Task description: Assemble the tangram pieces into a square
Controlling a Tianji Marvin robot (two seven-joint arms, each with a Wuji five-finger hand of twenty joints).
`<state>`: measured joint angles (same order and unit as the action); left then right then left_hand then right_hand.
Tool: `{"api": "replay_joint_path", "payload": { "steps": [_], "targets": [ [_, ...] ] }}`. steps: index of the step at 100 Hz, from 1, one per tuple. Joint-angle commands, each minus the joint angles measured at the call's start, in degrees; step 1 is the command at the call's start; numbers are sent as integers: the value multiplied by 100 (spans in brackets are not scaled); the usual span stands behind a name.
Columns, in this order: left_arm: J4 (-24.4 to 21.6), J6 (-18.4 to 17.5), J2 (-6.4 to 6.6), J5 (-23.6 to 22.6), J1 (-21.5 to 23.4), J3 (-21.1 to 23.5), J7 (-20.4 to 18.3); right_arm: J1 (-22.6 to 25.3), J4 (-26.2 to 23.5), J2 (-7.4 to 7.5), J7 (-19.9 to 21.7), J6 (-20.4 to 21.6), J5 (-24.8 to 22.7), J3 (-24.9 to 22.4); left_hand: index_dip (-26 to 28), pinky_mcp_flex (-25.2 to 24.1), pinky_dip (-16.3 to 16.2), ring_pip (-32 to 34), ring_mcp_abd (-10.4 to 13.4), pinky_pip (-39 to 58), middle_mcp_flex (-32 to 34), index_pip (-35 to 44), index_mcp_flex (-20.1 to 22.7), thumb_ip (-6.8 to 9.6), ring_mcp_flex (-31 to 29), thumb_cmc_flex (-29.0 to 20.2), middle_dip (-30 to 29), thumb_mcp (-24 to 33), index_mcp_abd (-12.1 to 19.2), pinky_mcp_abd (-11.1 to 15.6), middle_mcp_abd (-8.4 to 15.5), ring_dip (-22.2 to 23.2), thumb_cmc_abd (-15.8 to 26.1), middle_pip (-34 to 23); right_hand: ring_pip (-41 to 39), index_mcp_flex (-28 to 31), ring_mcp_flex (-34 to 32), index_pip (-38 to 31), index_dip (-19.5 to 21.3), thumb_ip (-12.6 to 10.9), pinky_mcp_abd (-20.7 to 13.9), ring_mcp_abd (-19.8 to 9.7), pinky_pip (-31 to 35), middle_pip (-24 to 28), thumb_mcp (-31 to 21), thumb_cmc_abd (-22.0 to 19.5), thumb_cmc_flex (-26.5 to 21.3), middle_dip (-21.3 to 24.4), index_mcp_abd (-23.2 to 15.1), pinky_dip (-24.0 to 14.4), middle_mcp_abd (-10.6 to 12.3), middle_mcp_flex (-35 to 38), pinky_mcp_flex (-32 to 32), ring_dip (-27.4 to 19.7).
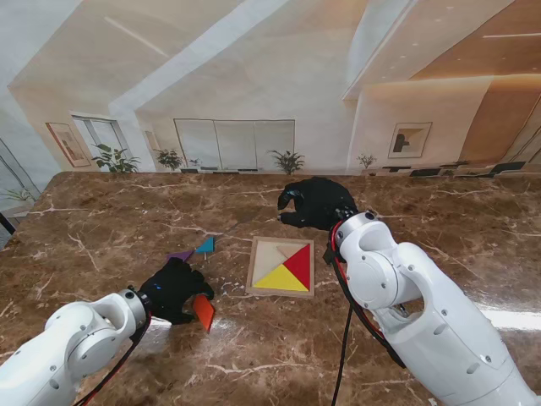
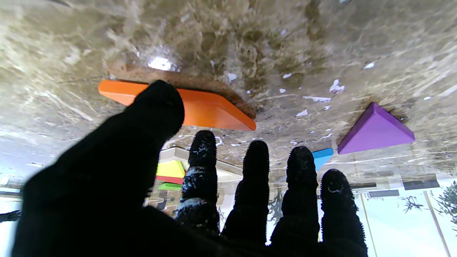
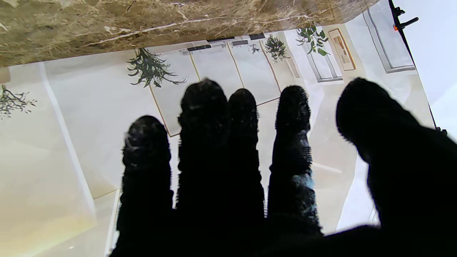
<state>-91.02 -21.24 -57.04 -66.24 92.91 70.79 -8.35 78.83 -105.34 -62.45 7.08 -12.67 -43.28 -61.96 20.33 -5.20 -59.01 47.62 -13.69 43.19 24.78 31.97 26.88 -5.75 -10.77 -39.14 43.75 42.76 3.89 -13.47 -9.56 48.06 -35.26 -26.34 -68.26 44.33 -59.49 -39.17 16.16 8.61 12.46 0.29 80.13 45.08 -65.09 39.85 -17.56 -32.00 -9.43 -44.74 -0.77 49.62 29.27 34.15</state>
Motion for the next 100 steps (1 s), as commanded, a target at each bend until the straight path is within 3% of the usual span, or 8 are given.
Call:
{"api": "replay_joint_path", "payload": {
  "steps": [1, 27, 58, 64, 75, 100],
  "targets": [
    [90, 50, -16, -63, 4, -56, 34, 36, 24, -9, 75, -20, 45, -3, 95, -10, -120, 154, -78, 179, -117, 84, 79, -109, 68, 164, 110, 174, 112, 76, -130, 134, -114, -113, -6, 53, -54, 1, 59, -76, 67, 12, 72, -19, 3, 105, 168, 32, 24, 17, -17, 25, -25, -25],
    [301, 146, -19, -123, -121, -233, 279, 37, 28, -11, 81, -34, 88, -1, 70, -1, -24, 304, -97, 547, -2, 80, 261, -68, -64, 67, 217, 186, 134, 34, -177, 151, -24, -213, -7, 62, -64, 2, 59, -77, 75, 7, 72, -22, -7, 111, 158, 34, 36, 18, -24, 35, -23, -24],
    [584, 201, -31, 4, -287, -467, 486, 50, 21, -10, 103, -59, 140, -11, 346, -2, 176, 626, -152, 1388, 391, 632, 849, -21, -385, -95, 462, 338, 392, -44, -229, 237, 13, -492, -12, 75, -80, -1, 60, -78, 81, 13, 76, -23, -14, 103, 153, 36, 62, 18, -28, 56, -12, -23],
    [625, 204, -31, 37, -318, -507, 481, 50, 22, -10, 106, -56, 154, -13, 339, -17, 295, 651, -161, 1564, 463, 766, 962, -213, -436, -255, 501, 190, 498, -58, -222, 226, -42, -527, -12, 74, -82, 0, 59, -77, 82, 15, 77, -27, -16, 106, 155, 38, 62, 18, -34, 51, -11, -23],
    [682, 190, -30, 73, -356, -559, 498, 58, 24, -10, 112, -46, 187, -28, 371, -21, 387, 663, -167, 1692, 552, 1053, 1099, -351, -485, -447, 521, -46, 639, -77, -217, 215, -141, -554, -15, 75, -86, 1, 59, -78, 79, 17, 80, -25, -20, 100, 151, 37, 57, 17, -31, 56, -8, -22],
    [673, 206, -29, 168, -360, -617, 371, 91, 10, -4, 147, -38, 234, -63, 484, -36, 519, 230, -165, 1793, 571, 1762, 1148, -357, -480, -700, 211, -390, 794, -99, -171, -73, -268, -254, -23, 73, -94, -2, 60, -81, 78, 12, 88, -23, -18, 89, 148, 37, 71, 15, -35, 58, -5, -21]
  ]
}}
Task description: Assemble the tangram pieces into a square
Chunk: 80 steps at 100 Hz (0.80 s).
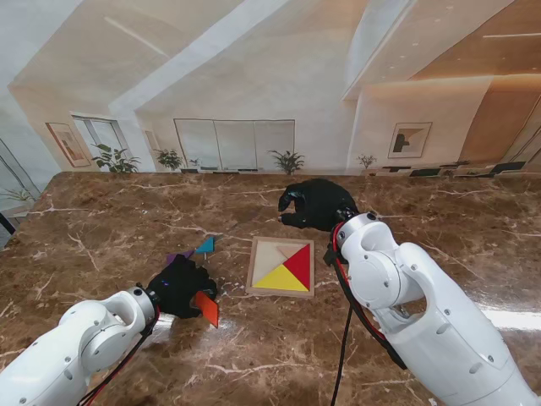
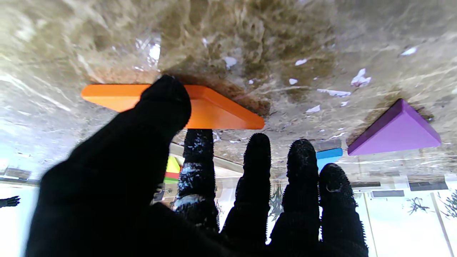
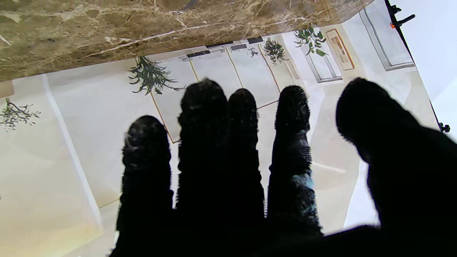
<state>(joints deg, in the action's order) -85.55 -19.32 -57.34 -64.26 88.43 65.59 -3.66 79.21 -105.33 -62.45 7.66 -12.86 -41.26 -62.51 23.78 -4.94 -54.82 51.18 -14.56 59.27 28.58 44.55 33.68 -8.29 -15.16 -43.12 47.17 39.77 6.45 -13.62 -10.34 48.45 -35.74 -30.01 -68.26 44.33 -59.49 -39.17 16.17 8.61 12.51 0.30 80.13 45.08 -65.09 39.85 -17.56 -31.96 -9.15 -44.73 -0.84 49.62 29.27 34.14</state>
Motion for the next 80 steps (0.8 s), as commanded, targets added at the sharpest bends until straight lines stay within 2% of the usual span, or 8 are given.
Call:
{"api": "replay_joint_path", "payload": {
  "steps": [1, 18, 35, 43, 59, 80],
  "targets": [
    [127, 15, 1, -31, 86, -103, -97, 53, 9, -3, 90, -19, 34, -9, 145, -63, 103, -146, -72, 185, 191, 525, 466, -101, -37, -307, -148, -99, 543, -85, -88, -126, -222, 126, -25, 70, -98, -1, 58, -80, 72, 12, 88, -26, -19, 87, 149, 34, 46, 15, -29, 49, -6, -20],
    [134, 5, 6, -16, 77, -161, -120, 67, 12, 0, 101, -17, 47, -23, 345, -64, 146, -407, -56, 176, 303, 1148, 454, -39, -43, -487, -508, -378, 762, -81, 33, -330, -224, 264, -31, 64, -104, -2, 58, -82, 67, 10, 97, -19, -19, 73, 149, 33, 50, 14, -33, 57, 8, -20],
    [127, -7, 1, -4, 98, -154, -89, 82, 9, 8, 140, -14, 55, -36, 747, -56, 309, -1024, -89, -47, 600, 1747, 614, -18, -107, -528, -931, -367, 1001, -99, 183, -741, -227, 448, -32, 62, -104, -4, 58, -85, 71, 11, 97, -20, -22, 59, 150, 35, 57, 15, -37, 53, 3, -21],
    [148, 1, -5, 17, 94, -165, -49, 83, 4, 10, 156, -20, 67, -37, 791, -51, 386, -1363, -77, -143, 757, 1811, 604, -21, -152, -541, -1168, -346, 972, -102, 241, -976, -262, 570, -33, 59, -106, -5, 58, -86, 66, 12, 97, -18, -20, 51, 150, 35, 56, 17, -35, 54, 4, -22],
    [190, 8, -23, 57, 106, -160, 87, 78, 21, 13, 172, -25, 73, -37, 936, 6, 580, -2365, 19, -332, 1241, 2110, 494, -29, -430, -621, -1661, -242, 852, -138, 278, -1731, -377, 766, -35, 52, -104, -8, 58, -90, 65, 11, 102, -18, -21, 30, 152, 37, 61, 19, -40, 50, 10, -23],
    [247, 21, -49, 169, 113, -161, 205, 71, 20, 22, 228, -43, 85, -28, 847, 279, 830, -2964, 59, -418, 1837, 2318, 477, -45, -1056, -681, -1966, -128, 778, -390, 212, -2264, -486, 805, -38, 46, -113, -11, 57, -93, 54, 7, 105, -18, -14, 3, 164, 41, 71, 24, -34, 46, 12, -25]
  ]
}}
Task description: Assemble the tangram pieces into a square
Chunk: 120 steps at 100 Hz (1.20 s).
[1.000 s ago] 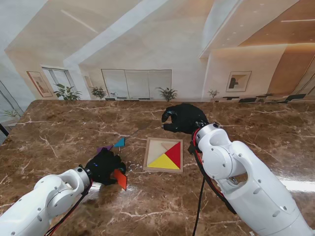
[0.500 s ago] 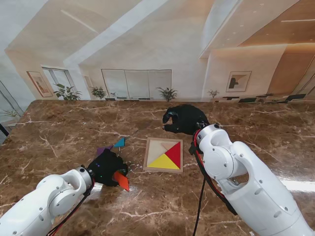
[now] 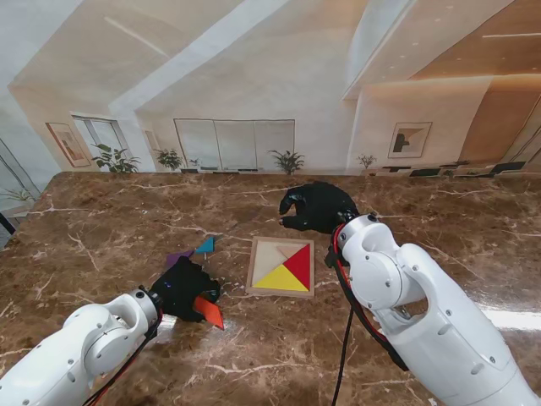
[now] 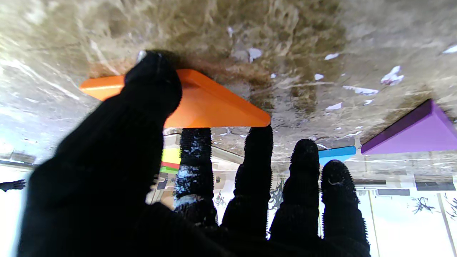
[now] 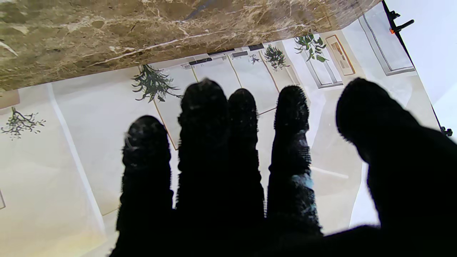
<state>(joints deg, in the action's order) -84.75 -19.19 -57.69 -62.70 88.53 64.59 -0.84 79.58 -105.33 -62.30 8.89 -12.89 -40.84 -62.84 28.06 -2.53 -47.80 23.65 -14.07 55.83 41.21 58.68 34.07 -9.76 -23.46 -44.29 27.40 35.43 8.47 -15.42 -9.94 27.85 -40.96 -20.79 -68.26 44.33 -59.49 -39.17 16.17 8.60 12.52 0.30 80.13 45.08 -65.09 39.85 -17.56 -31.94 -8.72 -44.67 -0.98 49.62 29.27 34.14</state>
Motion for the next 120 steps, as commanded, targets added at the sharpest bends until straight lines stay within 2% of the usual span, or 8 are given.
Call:
{"api": "replay_joint_path", "payload": {
  "steps": [1, 28, 46, 74, 94, 108, 120],
  "targets": [
    [169, 4, -14, 19, 104, -60, -78, 33, 21, 7, 107, -41, 44, 6, 416, 47, 135, -223, 15, -76, 602, 907, 438, 101, -253, -565, 8, 308, 572, -216, 171, -217, 35, -124, -38, 46, -113, -11, 57, -93, 53, 7, 105, -18, -16, 1, 160, 39, 28, 17, -23, 45, 12, -25],
    [250, -104, -38, 223, 88, -47, -43, 17, 20, 20, 191, -66, 79, 23, 385, 344, 415, -549, 99, -237, 1346, 913, 506, 84, -822, -600, -65, 416, 500, -400, 239, -590, -69, -261, -40, 25, -117, -12, 55, -100, 47, 0, 113, -18, -9, -25, 165, 45, 36, 23, -31, 35, 14, -28],
    [263, -173, -52, 407, 91, -15, -124, 14, 21, 23, 214, -89, 92, 25, 347, 512, 590, -450, 80, -180, 1652, 911, 539, 79, -1009, -637, 839, 486, 445, -476, 244, -693, -95, -397, -42, 19, -129, -18, 55, -105, 44, -6, 123, -12, -10, -59, 166, 47, 45, 25, -28, 43, 29, -30],
    [262, -260, -46, 685, 88, 39, -438, 23, 30, 24, 227, -127, 114, 21, 407, 516, 619, -249, -111, -159, 1801, 897, 513, 104, -1169, -703, 1757, 552, 393, -610, 190, -515, -81, -563, -44, 24, -143, -32, 55, -110, 45, 4, 130, -8, -9, -80, 171, 51, 61, 32, -30, 44, 42, -34],
    [232, -278, -41, 806, 97, 65, -587, 23, 56, 25, 230, -125, 126, 16, 480, 560, 590, -67, -110, -114, 1845, 930, 479, 120, -1259, -758, 2276, 652, 316, -635, 175, -350, -81, -673, -41, 32, -146, -41, 54, -115, 49, -9, 131, -9, -15, -98, 165, 56, 68, 36, -34, 41, 41, -37],
    [218, -305, -40, 855, 106, 80, -637, 30, 67, 24, 224, -131, 134, 5, 523, 603, 581, 1, -110, -94, 1937, 974, 477, 126, -1348, -786, 2439, 701, 279, -652, 176, -303, -110, -726, -39, 38, -147, -44, 52, -119, 47, -4, 133, -7, -21, -127, 171, 58, 76, 39, -37, 43, 43, -39],
    [214, -320, -40, 872, 105, 83, -645, 35, 72, 23, 219, -137, 132, -1, 554, 729, 471, 447, -57, 135, 2117, 977, 497, 125, -1567, -845, 2793, 642, 332, -627, 244, 2, -124, -666, -37, 40, -148, -46, 50, -121, 44, -9, 138, -5, -20, -138, 173, 59, 79, 40, -36, 36, 45, -41]
  ]
}}
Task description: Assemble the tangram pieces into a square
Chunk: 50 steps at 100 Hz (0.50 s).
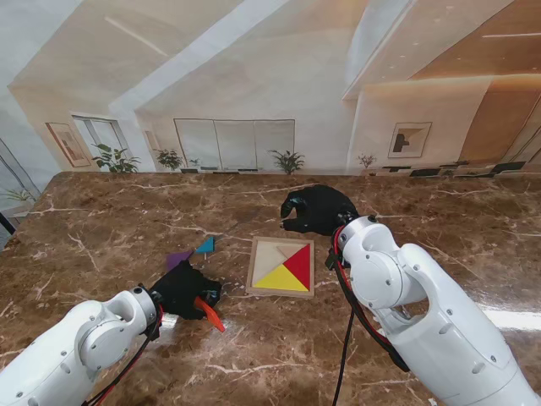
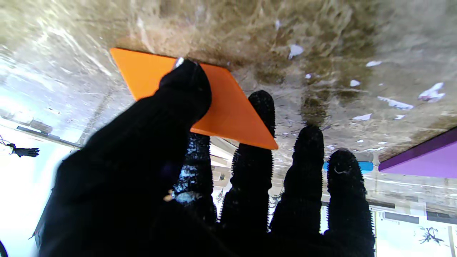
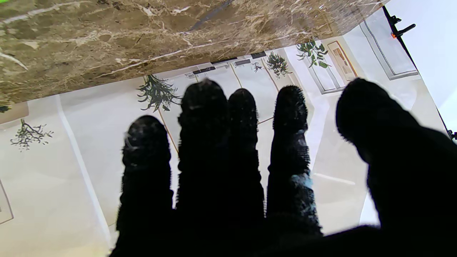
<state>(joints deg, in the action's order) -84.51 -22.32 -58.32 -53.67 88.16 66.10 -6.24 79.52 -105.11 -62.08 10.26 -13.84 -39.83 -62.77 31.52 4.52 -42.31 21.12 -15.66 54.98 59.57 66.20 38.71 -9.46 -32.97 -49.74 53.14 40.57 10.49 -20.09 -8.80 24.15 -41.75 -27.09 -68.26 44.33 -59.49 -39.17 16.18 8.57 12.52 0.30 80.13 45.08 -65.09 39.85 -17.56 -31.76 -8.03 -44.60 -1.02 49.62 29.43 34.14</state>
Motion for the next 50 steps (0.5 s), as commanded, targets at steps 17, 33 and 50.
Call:
{"api": "replay_joint_path", "payload": {
  "steps": [17, 33, 50],
  "targets": [
    [181, -62, 26, 28, 133, -56, -163, 49, 59, 2, 85, -40, 36, -18, 230, 369, -137, 1569, 257, 560, 566, 197, 170, 97, -1016, -378, 373, 197, 118, -31, 114, 894, -164, -10, -39, 30, -153, -44, 46, -124, 42, -6, 143, -2, -24, -164, 170, 43, 14, 36, -43, 33, 35, -41],
    [198, -46, 0, 238, 134, -38, -172, 52, 66, 3, 88, -46, 39, -22, 228, 643, -8, 1770, 215, 662, 712, 183, 266, 120, -1221, -506, 435, 239, 0, 137, 77, 970, -202, 14, -37, 26, -162, -48, 45, -127, 38, -10, 144, 2, -27, -183, 174, 45, 21, 39, -43, 33, 38, -43],
    [229, -20, -31, 490, 143, -23, -168, 61, 69, 6, 101, -45, 46, -33, 193, 931, 373, 1751, 170, 765, 830, 151, 370, 155, -1477, -626, 539, 217, -146, 223, 58, 987, -249, 167, -38, 16, -165, -51, 44, -132, 26, -19, 147, 4, -26, -211, 180, 49, 11, 44, -49, 26, 44, -44]
  ]
}}
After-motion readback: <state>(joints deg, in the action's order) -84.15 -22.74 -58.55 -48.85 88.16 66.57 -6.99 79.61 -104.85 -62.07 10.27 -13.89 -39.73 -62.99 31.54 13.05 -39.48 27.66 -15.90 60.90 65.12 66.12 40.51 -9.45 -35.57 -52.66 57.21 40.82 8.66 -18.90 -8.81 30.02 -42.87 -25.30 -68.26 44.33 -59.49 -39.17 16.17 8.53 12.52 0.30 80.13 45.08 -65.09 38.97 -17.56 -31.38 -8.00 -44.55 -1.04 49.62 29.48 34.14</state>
